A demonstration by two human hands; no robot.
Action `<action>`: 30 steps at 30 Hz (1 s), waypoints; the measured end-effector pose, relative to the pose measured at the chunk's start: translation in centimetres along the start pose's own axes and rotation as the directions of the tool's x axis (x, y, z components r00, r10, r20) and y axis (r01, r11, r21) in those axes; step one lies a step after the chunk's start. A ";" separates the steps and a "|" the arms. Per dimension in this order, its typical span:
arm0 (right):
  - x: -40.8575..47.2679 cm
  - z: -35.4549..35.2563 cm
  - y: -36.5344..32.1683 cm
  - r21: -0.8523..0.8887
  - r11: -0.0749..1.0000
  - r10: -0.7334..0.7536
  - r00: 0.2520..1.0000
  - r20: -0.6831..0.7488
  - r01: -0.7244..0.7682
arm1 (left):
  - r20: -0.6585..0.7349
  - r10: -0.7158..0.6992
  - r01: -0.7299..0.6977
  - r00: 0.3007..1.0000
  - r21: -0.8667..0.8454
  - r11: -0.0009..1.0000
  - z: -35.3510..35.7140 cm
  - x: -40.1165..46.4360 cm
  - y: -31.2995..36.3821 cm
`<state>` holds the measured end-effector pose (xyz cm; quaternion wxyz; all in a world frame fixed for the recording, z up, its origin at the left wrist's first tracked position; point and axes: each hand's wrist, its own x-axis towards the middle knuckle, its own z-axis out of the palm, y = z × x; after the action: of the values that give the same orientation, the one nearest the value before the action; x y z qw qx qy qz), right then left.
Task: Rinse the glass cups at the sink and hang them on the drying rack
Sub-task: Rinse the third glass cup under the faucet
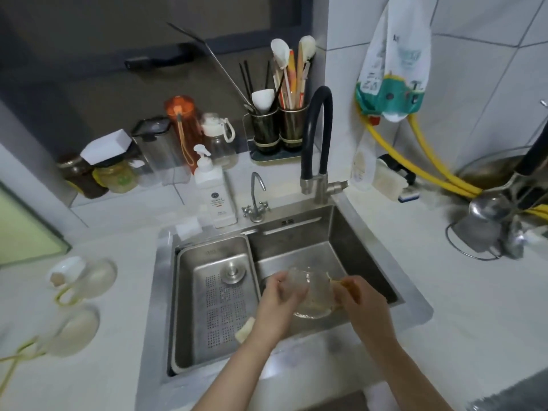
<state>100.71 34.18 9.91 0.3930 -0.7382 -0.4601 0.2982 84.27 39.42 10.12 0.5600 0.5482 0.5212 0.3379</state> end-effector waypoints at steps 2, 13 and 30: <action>1.0 0.6 0.4 0.005 0.999 0.036 0.999 -0.001 -0.036 | 0.000 -0.019 0.019 1.000 -0.002 1.000 0.1 0.9 0.0; 5.6 1.7 -1.8 0.023 0.998 0.054 0.996 -0.068 -0.052 | 0.172 0.170 -0.206 0.970 0.219 0.954 -1.6 6.3 1.6; 9.9 2.3 -1.5 0.101 0.973 0.201 0.978 0.056 -0.206 | 0.138 0.083 -0.134 0.987 0.420 0.897 -1.3 11.1 0.9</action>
<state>102.13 44.29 9.21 0.3884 -0.7526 -0.3743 0.3777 85.71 50.48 8.85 0.4356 0.7048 0.5177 0.2134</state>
